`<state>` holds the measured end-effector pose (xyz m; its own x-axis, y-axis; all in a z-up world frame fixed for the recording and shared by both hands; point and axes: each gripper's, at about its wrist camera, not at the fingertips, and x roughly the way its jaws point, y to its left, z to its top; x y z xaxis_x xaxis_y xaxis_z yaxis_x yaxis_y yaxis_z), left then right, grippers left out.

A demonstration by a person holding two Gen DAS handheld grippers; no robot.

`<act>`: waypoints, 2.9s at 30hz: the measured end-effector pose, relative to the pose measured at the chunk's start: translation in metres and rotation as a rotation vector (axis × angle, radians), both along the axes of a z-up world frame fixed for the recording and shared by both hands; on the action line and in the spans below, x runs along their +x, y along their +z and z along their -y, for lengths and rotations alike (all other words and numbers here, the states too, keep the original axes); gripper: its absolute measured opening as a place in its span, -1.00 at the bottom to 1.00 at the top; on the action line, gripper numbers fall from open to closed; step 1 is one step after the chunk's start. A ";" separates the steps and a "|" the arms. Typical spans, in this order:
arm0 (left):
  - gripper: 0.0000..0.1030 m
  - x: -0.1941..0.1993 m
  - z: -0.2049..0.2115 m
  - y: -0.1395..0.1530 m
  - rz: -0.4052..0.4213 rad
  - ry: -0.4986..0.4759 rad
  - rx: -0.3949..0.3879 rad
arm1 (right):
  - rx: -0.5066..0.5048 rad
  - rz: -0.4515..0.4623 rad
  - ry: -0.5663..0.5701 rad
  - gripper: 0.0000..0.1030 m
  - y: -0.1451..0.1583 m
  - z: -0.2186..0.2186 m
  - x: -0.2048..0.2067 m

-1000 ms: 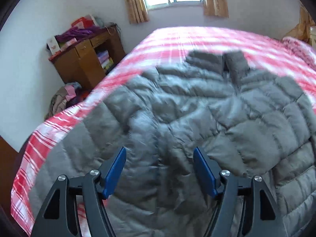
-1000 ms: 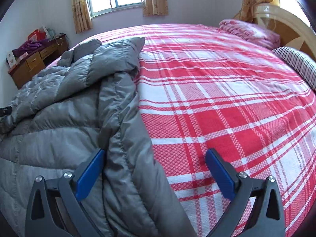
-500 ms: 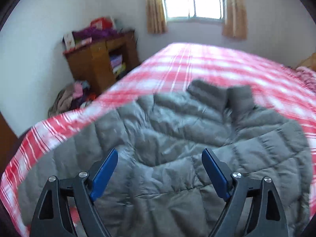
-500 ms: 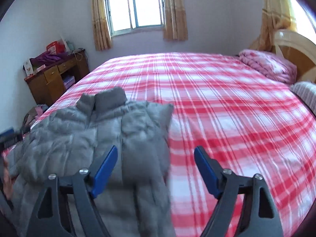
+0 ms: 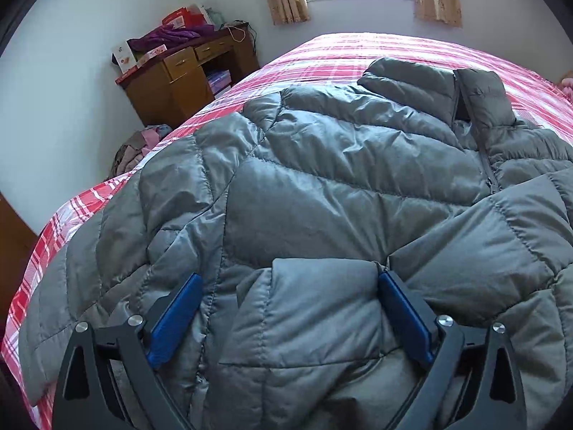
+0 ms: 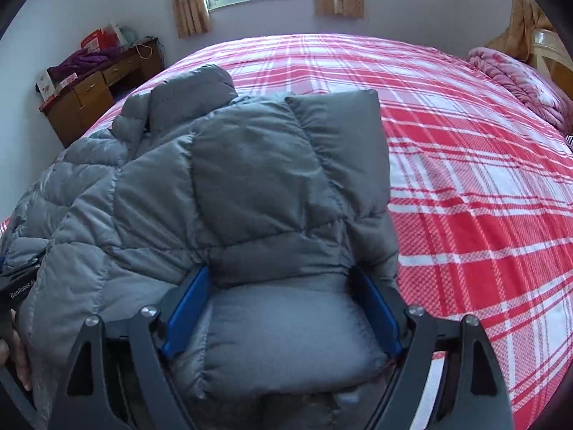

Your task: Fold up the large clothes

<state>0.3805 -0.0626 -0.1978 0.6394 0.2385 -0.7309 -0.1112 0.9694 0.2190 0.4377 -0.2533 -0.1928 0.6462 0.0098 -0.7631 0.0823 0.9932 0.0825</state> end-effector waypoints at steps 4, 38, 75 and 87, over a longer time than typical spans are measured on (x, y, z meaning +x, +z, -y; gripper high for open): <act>0.98 0.002 -0.004 -0.002 -0.003 0.010 -0.022 | -0.039 -0.009 0.000 0.67 -0.001 -0.006 -0.002; 0.98 -0.034 0.002 -0.006 0.009 -0.037 -0.046 | -0.113 0.000 0.113 0.82 -0.010 -0.094 -0.027; 0.98 -0.188 -0.291 0.062 0.042 0.343 -0.022 | -0.090 0.075 0.152 0.92 0.026 -0.086 -0.172; 0.98 -0.192 -0.341 0.017 -0.039 0.403 -0.405 | -0.088 0.143 0.128 0.92 0.029 -0.098 -0.206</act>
